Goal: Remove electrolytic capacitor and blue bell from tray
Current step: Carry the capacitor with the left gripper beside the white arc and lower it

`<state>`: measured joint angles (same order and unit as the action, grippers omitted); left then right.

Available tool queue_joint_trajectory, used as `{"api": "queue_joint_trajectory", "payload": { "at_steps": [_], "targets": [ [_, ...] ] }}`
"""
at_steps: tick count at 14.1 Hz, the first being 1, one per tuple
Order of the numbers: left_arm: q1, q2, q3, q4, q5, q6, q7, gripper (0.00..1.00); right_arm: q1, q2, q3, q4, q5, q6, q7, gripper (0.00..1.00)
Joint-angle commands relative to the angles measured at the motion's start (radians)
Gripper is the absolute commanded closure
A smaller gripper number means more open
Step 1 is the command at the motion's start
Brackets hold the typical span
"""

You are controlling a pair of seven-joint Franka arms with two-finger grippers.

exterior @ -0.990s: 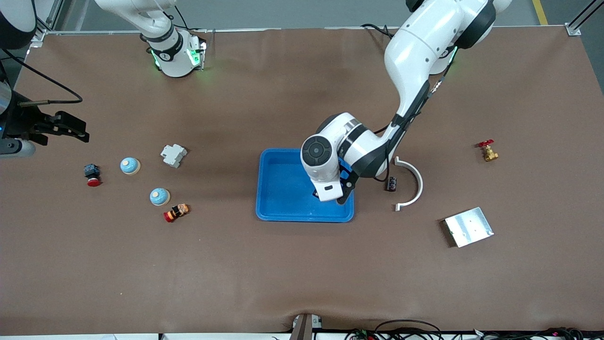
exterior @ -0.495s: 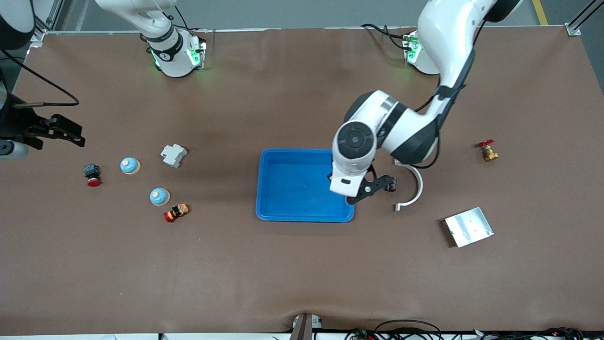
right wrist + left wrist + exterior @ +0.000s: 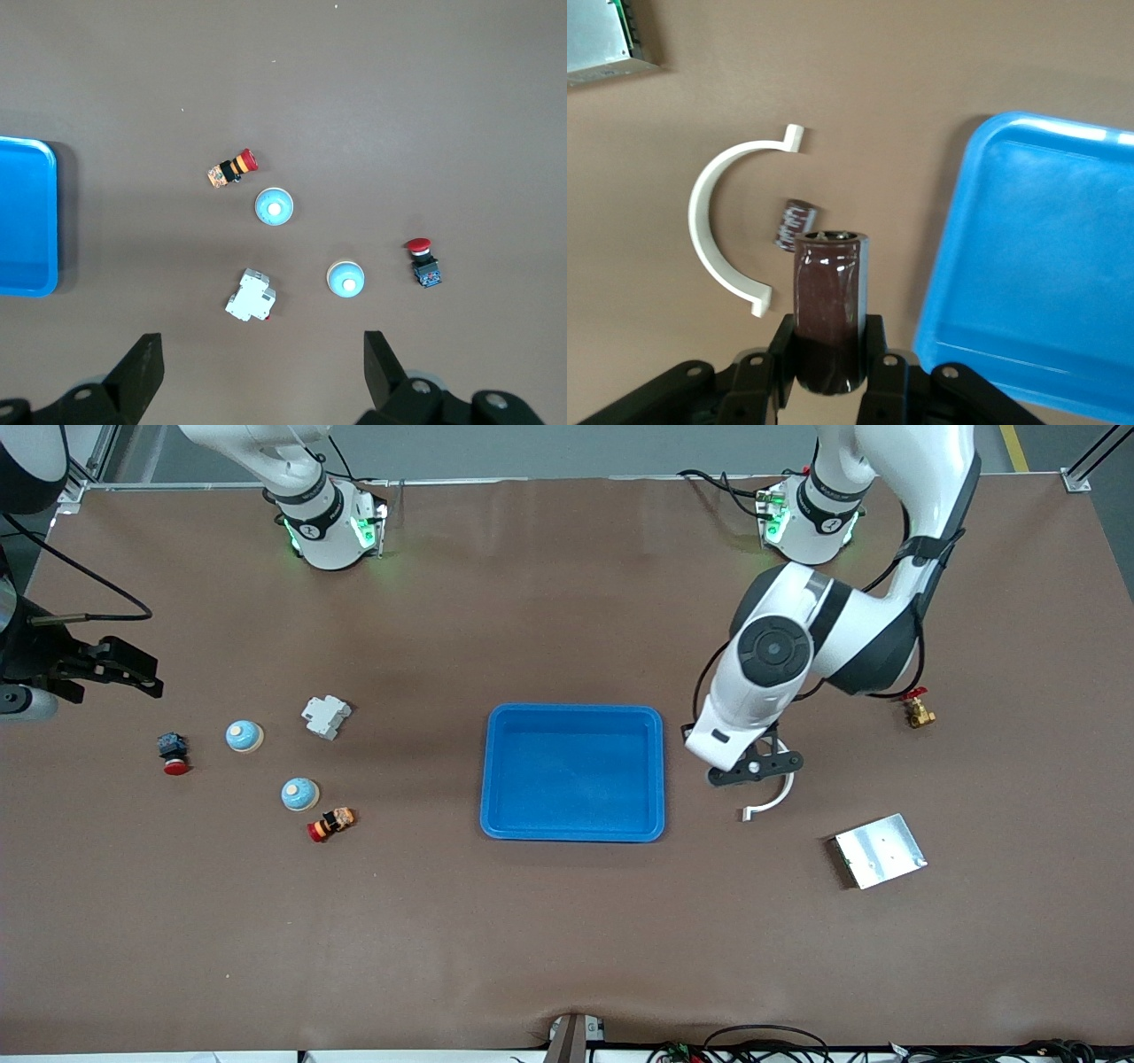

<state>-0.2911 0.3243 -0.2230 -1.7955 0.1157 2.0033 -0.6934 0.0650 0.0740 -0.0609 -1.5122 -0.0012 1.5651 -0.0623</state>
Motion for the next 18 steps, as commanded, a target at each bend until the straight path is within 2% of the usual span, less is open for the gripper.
{"api": "queue_joint_trajectory", "payload": {
  "at_steps": [1,3,7,12,18],
  "targets": [
    [0.02,-0.142,0.002,-0.195,-0.018,0.071,0.086,1.0,-0.013,-0.019,0.018,0.0,-0.014,-0.029,0.013,0.0],
    [0.044,-0.188,0.002,-0.261,-0.016,0.098,0.142,1.0,-0.016,-0.014,0.016,0.006,-0.014,-0.056,0.013,0.0],
    [0.113,-0.264,0.002,-0.425,-0.016,0.238,0.264,1.0,-0.008,0.012,0.018,0.055,-0.013,-0.056,0.048,0.0],
    [0.222,-0.321,0.002,-0.571,-0.016,0.374,0.458,1.0,-0.005,0.01,0.004,0.06,-0.003,-0.063,0.048,0.0],
    [0.317,-0.315,0.002,-0.691,-0.016,0.554,0.607,1.0,0.009,0.01,0.006,0.061,-0.002,-0.062,0.127,0.0]
  ]
}}
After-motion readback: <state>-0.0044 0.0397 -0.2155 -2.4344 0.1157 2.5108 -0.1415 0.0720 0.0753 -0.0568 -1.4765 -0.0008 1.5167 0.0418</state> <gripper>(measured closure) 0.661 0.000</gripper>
